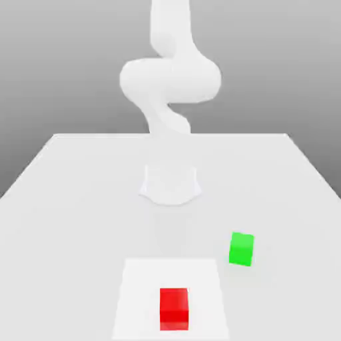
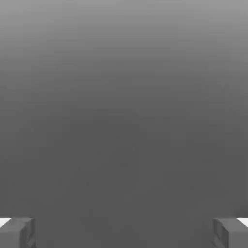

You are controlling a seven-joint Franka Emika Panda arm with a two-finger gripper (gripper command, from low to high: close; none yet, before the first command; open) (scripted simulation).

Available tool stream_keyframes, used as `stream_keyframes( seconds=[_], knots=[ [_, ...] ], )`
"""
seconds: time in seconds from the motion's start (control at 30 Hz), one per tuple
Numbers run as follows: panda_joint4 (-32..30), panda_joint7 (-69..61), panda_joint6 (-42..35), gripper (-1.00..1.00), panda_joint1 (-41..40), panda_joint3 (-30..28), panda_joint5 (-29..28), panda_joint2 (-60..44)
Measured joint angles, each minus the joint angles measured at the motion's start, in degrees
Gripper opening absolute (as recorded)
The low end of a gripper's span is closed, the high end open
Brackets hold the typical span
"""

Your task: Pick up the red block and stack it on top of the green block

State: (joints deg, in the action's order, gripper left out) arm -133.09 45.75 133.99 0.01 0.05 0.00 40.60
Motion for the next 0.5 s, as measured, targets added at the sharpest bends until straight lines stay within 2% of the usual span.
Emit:
stream_keyframes(
  seconds=[0.5],
  knots=[
    [-7.9,-0.5,13.3,0.0,0.2,0.2,-0.1,-31.5]
  ],
)
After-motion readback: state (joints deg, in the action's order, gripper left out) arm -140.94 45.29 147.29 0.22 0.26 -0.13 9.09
